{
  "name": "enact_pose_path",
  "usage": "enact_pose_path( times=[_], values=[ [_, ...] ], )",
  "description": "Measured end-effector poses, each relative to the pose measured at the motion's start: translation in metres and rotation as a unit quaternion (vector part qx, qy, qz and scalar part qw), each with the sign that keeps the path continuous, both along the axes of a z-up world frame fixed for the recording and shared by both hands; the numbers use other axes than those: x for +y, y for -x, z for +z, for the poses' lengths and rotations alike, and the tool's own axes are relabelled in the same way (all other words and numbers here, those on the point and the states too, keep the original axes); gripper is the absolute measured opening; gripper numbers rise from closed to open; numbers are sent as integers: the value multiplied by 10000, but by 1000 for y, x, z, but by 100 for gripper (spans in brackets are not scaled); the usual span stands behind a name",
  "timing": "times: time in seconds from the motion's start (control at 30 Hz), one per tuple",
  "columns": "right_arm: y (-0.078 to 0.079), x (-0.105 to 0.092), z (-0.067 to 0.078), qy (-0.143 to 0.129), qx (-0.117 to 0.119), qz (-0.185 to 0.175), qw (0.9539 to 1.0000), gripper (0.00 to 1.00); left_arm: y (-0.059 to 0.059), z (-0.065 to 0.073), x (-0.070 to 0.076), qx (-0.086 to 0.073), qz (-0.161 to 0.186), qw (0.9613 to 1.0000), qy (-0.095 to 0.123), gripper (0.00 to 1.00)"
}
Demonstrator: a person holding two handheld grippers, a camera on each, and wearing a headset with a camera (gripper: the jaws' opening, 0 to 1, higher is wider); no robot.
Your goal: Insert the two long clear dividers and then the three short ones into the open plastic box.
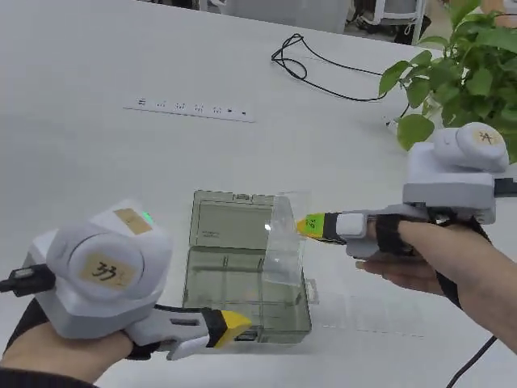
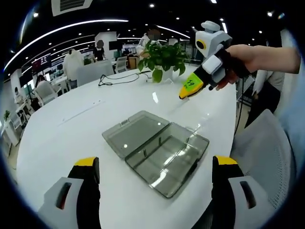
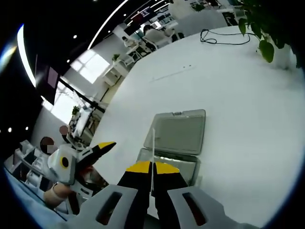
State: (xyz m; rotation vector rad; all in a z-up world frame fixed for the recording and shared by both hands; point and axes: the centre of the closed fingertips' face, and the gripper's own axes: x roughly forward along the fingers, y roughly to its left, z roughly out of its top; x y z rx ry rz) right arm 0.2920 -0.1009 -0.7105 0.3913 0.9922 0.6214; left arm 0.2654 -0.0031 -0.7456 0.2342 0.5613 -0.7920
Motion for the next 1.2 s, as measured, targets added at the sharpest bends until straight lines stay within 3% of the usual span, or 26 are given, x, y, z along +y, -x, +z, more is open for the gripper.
enact_pose_path(
  times=[0.03, 0.17, 0.23, 0.43, 0.73, 0.97, 1.2],
  values=[
    [3, -2, -4, 151, 185, 73, 9997, 2, 1, -2, 2, 34, -4, 10000, 26, 100],
    [1, -4, -8, 299, 421, 39, 9987, 2, 2, -6, 4, 102, 5, 9999, 96, 100],
    [-7, -11, -13, 380, 593, 19, 9975, 2, 3, -8, 5, 121, -8, 9999, 118, 100],
    [-1, -11, -22, 789, 889, 101, 9929, 2, 6, -13, 6, 177, -57, 9997, 138, 99],
    [-8, -16, -33, 1292, 1430, 253, 9809, 2, 12, -17, 4, 204, -146, 9995, 175, 97],
    [-5, -11, -41, 1423, 1753, 208, 9740, 2, 16, -19, 2, 202, -179, 9995, 181, 96],
    [-7, -13, -51, 1555, 1897, 101, 9694, 2, 21, -22, 2, 231, -193, 9993, 209, 96]
  ],
)
